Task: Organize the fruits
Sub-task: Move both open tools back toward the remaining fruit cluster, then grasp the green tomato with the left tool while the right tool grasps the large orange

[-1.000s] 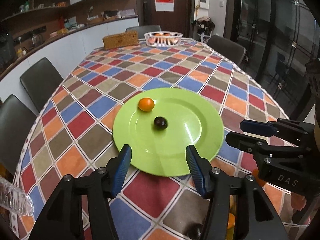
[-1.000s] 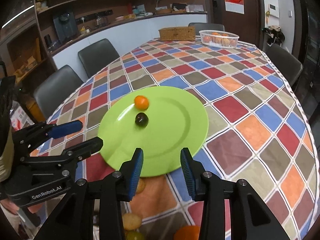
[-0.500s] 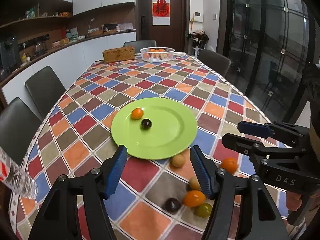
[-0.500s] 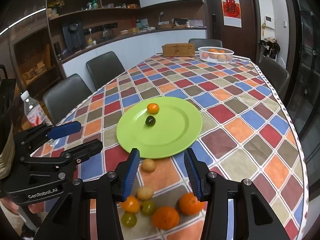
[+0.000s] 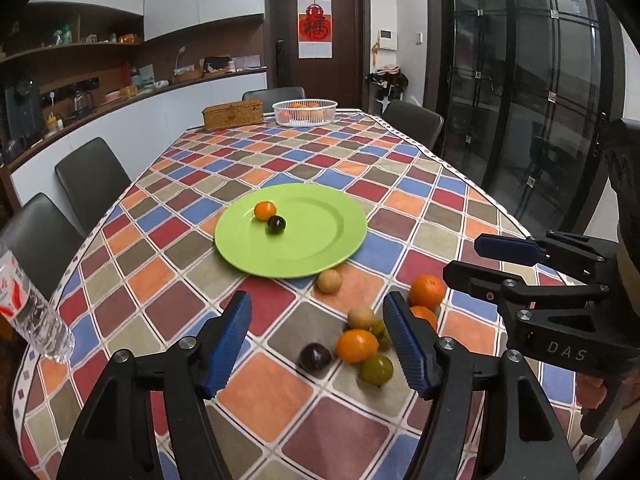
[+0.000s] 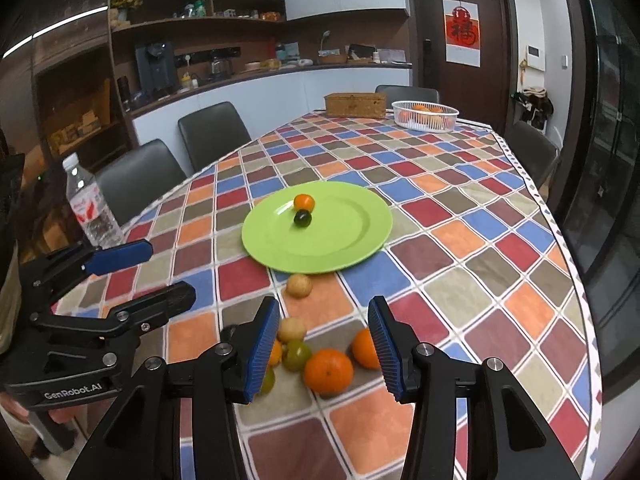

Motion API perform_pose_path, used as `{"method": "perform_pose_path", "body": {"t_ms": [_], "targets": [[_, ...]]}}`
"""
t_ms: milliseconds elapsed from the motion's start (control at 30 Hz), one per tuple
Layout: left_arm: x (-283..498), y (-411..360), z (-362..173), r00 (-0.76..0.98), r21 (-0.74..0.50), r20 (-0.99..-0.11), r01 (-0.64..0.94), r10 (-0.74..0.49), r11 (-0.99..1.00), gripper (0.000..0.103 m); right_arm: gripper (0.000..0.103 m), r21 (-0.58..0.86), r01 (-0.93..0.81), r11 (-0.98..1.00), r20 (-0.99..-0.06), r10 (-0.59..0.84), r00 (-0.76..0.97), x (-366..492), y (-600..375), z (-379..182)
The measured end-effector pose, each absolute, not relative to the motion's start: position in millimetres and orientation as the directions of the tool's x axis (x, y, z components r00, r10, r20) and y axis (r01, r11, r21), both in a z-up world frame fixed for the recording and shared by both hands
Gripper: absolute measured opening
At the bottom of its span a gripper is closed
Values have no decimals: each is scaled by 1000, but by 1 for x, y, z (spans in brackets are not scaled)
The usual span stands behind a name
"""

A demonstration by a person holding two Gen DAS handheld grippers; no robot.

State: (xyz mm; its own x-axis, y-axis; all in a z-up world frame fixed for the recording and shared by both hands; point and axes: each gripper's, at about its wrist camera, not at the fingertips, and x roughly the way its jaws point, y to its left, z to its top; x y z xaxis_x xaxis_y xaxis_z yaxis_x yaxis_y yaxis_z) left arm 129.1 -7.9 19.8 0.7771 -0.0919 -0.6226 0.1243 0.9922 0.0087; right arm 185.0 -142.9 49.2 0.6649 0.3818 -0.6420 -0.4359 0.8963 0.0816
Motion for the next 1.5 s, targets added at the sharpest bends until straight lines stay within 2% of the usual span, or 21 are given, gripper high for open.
{"method": "perform_pose_path", "body": {"t_ms": [433, 767, 1367, 1500], "targets": [[114, -26, -14, 760, 41, -639, 187, -118, 982, 67, 47, 34, -474, 880, -684, 366, 631, 163, -149, 14], [123, -36, -38, 703, 43, -700, 220, -128, 975, 66, 47, 39, -509, 860, -731, 372, 572, 172, -150, -12], [150, -43, -69, 605, -7, -777, 265, -172, 964, 46, 47, 61, -535, 843, -761, 386, 521, 194, -148, -34], [154, -44, -73, 587, -22, -788, 272, -184, 962, 38, 47, 70, -550, 832, -764, 399, 507, 197, -144, -37]]}}
